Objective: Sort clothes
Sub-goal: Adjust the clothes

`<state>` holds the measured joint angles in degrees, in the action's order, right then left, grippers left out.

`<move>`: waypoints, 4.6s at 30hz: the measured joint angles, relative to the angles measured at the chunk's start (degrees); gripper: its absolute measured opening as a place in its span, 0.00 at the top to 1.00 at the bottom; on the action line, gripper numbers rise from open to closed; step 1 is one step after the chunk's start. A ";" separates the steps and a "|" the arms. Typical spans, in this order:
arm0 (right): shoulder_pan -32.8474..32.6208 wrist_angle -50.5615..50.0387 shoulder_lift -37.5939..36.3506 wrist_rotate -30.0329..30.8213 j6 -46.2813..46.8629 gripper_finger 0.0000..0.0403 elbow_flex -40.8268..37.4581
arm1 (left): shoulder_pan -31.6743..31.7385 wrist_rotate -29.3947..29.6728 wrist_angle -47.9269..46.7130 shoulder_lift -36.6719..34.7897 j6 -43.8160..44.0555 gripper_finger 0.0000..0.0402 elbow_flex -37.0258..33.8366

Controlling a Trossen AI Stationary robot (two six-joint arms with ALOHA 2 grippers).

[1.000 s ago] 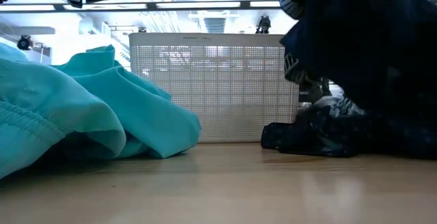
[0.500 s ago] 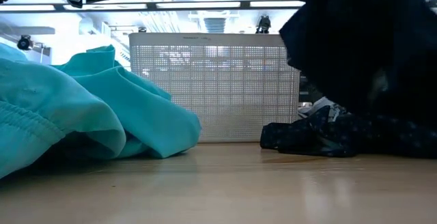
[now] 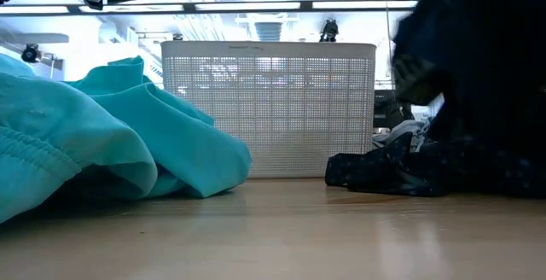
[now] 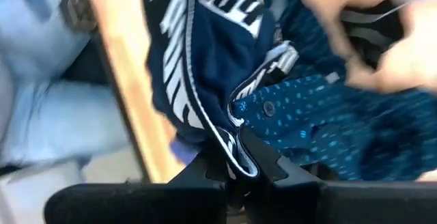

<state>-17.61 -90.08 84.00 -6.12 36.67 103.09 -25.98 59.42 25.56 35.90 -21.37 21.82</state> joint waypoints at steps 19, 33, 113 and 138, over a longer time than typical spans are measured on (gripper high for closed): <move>0.02 0.09 -2.24 34.31 -1.79 1.00 17.11 | -0.01 0.00 -0.11 0.00 0.40 0.72 0.00; -0.15 0.19 -0.63 1.32 7.04 1.00 10.10 | 0.01 0.00 -0.21 0.00 0.46 0.72 0.00; 6.99 7.88 1.23 5.06 -7.23 0.97 -26.31 | 0.01 0.02 -0.24 -0.05 0.38 0.72 0.02; 2.81 0.37 1.62 46.40 -11.66 1.00 26.77 | -0.02 0.02 -0.17 -0.07 0.27 0.72 0.02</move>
<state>-14.80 -89.71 85.62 40.28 25.01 129.86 -26.00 59.44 25.39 35.83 -21.10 21.85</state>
